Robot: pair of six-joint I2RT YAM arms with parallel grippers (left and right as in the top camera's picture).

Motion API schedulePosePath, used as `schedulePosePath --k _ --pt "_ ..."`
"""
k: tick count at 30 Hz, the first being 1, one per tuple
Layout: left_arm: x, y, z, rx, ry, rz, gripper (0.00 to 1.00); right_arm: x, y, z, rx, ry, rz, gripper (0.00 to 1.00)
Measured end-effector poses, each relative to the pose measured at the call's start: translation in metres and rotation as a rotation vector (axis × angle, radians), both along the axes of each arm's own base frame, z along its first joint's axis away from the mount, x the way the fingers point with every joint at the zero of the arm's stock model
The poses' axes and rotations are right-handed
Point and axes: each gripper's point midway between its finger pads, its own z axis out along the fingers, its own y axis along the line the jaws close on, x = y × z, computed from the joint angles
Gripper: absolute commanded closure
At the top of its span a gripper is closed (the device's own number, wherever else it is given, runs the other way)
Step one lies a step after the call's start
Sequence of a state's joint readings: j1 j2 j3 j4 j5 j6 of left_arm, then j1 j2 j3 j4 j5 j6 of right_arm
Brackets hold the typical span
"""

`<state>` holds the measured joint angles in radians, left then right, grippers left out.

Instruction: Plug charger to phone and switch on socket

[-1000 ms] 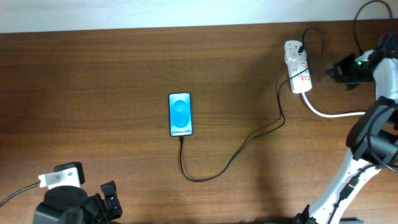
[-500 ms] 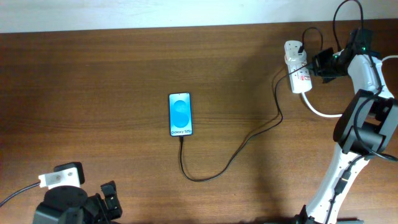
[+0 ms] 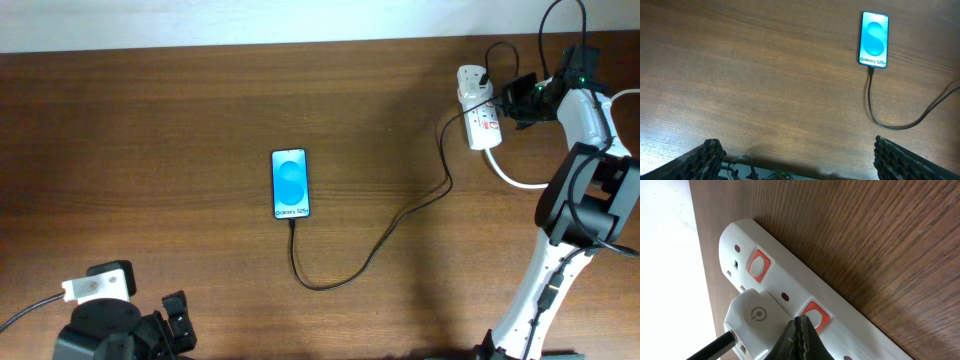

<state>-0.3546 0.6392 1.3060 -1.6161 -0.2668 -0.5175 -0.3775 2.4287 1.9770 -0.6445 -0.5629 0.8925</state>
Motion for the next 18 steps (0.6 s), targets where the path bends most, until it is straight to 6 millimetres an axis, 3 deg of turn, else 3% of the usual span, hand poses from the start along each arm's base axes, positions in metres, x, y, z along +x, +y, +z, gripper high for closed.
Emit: schedulePosePath --k 18 --pt "0.000 0.000 0.000 0.000 0.000 0.000 0.01 0.005 0.000 -0.011 0.007 -0.001 -0.015 0.96"
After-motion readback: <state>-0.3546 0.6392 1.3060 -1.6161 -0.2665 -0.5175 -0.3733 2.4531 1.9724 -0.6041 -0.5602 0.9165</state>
